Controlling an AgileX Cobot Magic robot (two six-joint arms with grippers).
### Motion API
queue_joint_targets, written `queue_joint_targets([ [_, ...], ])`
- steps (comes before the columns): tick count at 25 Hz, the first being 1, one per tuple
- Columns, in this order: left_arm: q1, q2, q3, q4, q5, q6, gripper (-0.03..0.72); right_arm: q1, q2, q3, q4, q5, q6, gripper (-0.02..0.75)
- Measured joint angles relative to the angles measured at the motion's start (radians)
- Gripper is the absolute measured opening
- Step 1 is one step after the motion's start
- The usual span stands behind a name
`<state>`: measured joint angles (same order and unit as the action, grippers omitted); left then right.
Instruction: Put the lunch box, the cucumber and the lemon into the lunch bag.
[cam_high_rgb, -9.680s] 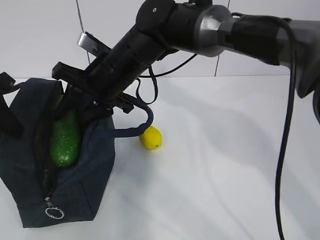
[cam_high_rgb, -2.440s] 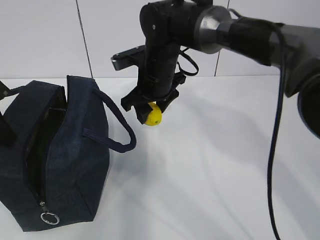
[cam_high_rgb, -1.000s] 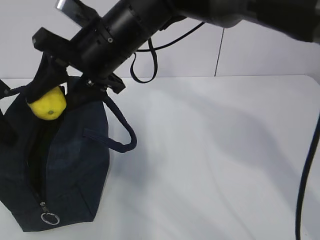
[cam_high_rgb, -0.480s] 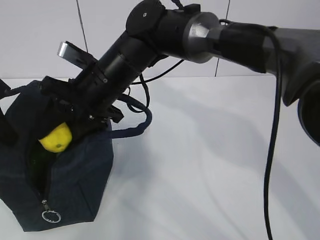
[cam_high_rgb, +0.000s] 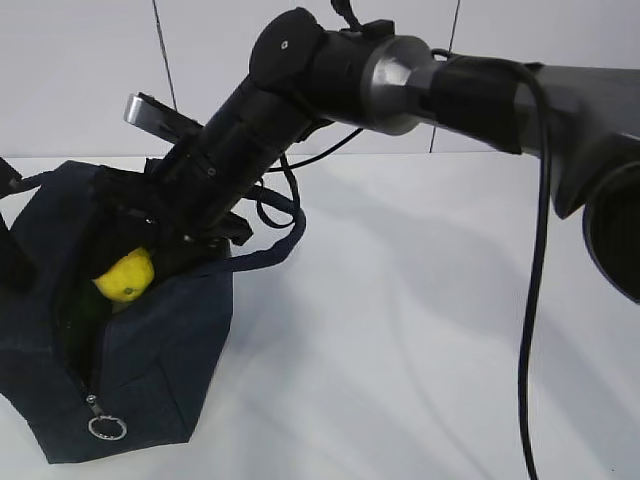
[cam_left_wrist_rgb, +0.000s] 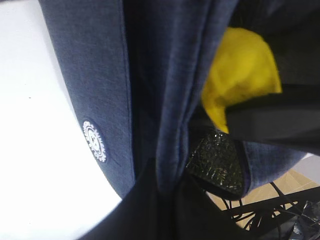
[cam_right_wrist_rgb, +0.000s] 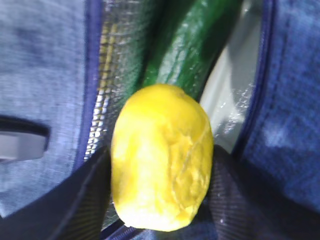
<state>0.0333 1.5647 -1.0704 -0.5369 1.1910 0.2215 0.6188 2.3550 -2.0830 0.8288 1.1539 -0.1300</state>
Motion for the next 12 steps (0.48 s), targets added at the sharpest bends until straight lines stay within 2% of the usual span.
queue_joint_targets([
  [8, 0.000, 0.000, 0.000, 0.000, 0.000, 0.000, 0.001, 0.000, 0.017, 0.000, 0.001, -0.013, 0.000, 0.430],
  [12, 0.000, 0.000, 0.000, 0.000, 0.000, 0.000, 0.001, 0.002, 0.017, 0.000, -0.053, -0.016, -0.011, 0.434],
])
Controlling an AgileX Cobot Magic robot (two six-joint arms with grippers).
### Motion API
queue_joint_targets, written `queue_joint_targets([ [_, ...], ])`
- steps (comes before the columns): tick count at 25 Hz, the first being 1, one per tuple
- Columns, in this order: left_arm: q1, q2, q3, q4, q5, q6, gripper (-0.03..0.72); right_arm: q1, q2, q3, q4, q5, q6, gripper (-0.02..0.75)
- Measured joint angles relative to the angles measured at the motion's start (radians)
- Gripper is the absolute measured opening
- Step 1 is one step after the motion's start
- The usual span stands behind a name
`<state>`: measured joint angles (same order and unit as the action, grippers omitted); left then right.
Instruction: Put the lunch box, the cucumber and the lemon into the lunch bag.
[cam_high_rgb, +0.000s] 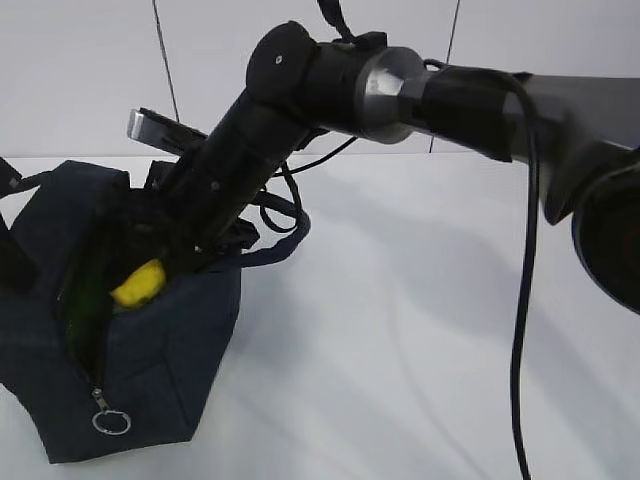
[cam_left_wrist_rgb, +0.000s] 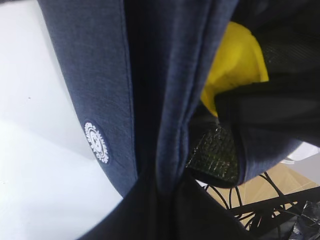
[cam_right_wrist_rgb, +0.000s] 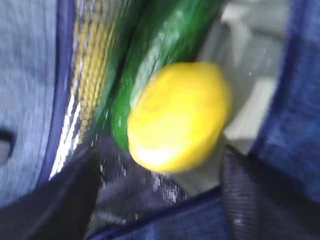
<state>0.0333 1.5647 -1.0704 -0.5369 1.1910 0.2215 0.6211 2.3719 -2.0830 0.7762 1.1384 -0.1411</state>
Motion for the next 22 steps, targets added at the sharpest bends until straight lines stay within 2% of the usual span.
queue_joint_targets([
  [8, 0.000, 0.000, 0.000, 0.000, 0.000, 0.000, 0.001, 0.004, 0.001, 0.000, -0.020, -0.051, -0.022, 0.577],
  [12, 0.000, 0.000, 0.000, 0.000, 0.000, 0.000, 0.001, 0.004, 0.007, -0.029, -0.008, -0.003, -0.026, 0.580],
  [17, 0.000, 0.000, 0.000, 0.002, 0.004, 0.000, 0.003, 0.004, 0.008, -0.139, -0.008, 0.079, -0.048, 0.580],
  [22, 0.000, -0.015, 0.000, 0.002, 0.008, 0.000, 0.059, 0.004, -0.002, -0.210, -0.032, 0.083, -0.052, 0.580],
])
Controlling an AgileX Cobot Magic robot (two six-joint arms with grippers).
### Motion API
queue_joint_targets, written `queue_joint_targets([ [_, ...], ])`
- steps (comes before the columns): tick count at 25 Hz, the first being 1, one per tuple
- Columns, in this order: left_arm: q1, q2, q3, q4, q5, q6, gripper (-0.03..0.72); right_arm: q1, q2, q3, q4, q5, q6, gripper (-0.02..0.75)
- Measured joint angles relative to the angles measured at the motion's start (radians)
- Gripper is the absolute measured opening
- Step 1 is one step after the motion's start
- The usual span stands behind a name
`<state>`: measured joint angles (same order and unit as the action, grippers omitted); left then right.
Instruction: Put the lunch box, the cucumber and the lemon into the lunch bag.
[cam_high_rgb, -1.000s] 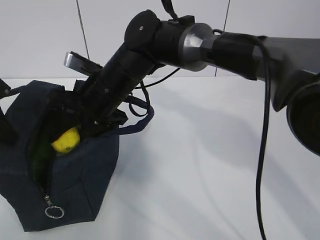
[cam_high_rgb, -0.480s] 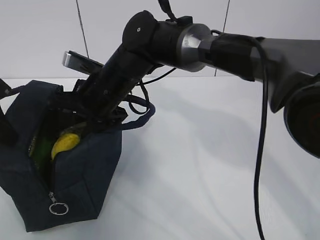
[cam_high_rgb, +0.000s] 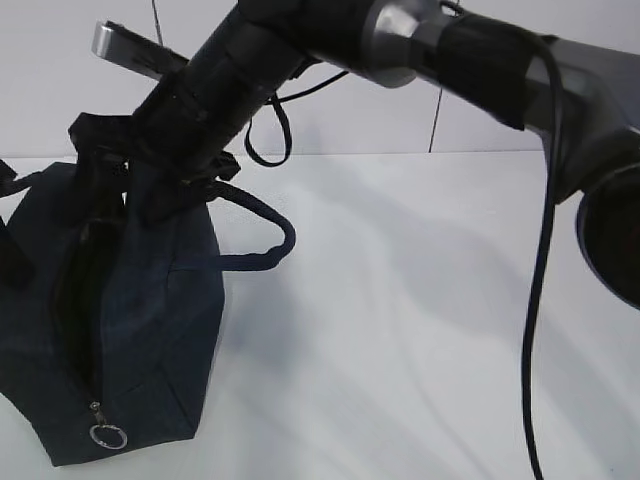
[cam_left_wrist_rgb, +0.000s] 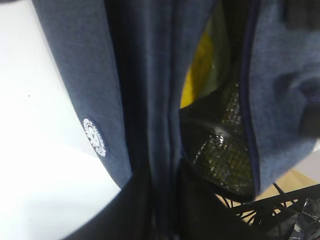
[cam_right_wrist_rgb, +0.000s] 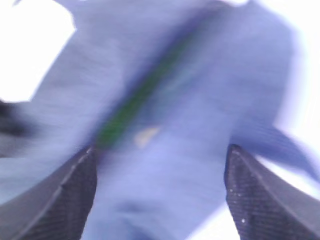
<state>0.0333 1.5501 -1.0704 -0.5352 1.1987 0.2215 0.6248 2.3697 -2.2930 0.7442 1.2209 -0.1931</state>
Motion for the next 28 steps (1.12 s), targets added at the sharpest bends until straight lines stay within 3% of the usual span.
queue_joint_targets([
  [5, 0.000, -0.053, 0.000, 0.002, 0.006, 0.000, 0.158, 0.000, -0.053, -0.009, -0.205, 0.009, 0.032, 0.579],
  [13, 0.000, -0.168, 0.000, 0.004, 0.011, 0.000, 0.186, 0.000, -0.171, -0.007, -0.416, 0.027, 0.065, 0.579],
  [18, 0.000, -0.253, 0.000, 0.004, 0.018, 0.000, 0.187, 0.000, -0.291, 0.089, -0.452, 0.027, 0.071, 0.579],
  [28, 0.000, -0.515, 0.018, 0.005, 0.032, -0.023, 0.187, 0.000, -0.546, 0.455, -0.464, 0.027, 0.077, 0.579],
])
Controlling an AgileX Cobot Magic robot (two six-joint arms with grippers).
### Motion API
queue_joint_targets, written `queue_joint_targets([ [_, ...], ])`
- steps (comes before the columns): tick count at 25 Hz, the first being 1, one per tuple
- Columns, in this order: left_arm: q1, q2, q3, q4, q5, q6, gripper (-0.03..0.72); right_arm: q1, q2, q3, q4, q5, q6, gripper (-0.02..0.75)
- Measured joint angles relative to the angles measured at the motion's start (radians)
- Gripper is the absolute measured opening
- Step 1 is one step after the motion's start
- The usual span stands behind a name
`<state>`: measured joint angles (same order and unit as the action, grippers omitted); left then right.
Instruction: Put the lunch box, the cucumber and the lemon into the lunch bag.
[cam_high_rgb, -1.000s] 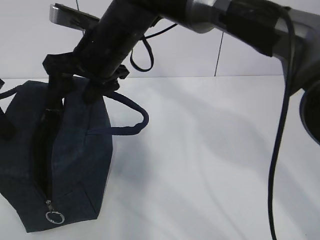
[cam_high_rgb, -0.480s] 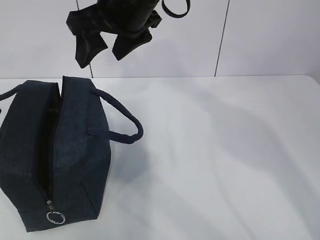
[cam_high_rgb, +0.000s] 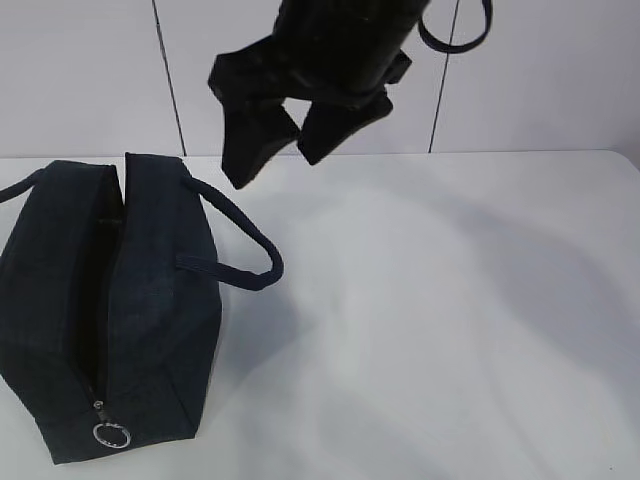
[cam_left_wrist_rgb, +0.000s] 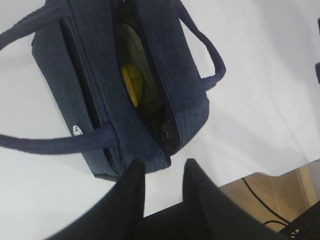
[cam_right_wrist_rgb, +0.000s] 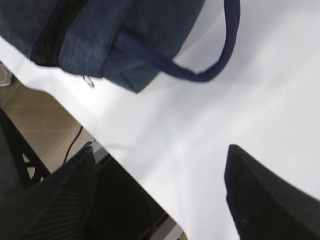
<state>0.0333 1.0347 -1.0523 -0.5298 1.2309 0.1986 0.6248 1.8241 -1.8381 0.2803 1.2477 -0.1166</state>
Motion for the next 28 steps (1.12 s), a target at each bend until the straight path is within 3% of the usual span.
queue_joint_targets([
  [8, 0.000, -0.194, 0.073, 0.008, 0.016, 0.000, 0.187, 0.000, -0.175, 0.235, 0.021, 0.001, 0.008, 0.579],
  [14, 0.000, -0.280, 0.073, 0.008, 0.024, 0.000, 0.187, 0.000, -0.217, 0.260, 0.035, 0.001, -0.015, 0.579],
  [22, 0.000, -0.315, 0.073, 0.008, 0.025, 0.000, 0.187, 0.000, -0.217, 0.285, 0.033, -0.083, -0.046, 0.579],
  [28, 0.000, -0.315, 0.073, -0.048, 0.026, 0.000, 0.187, 0.000, -0.285, 0.468, 0.037, -0.199, -0.073, 0.579],
])
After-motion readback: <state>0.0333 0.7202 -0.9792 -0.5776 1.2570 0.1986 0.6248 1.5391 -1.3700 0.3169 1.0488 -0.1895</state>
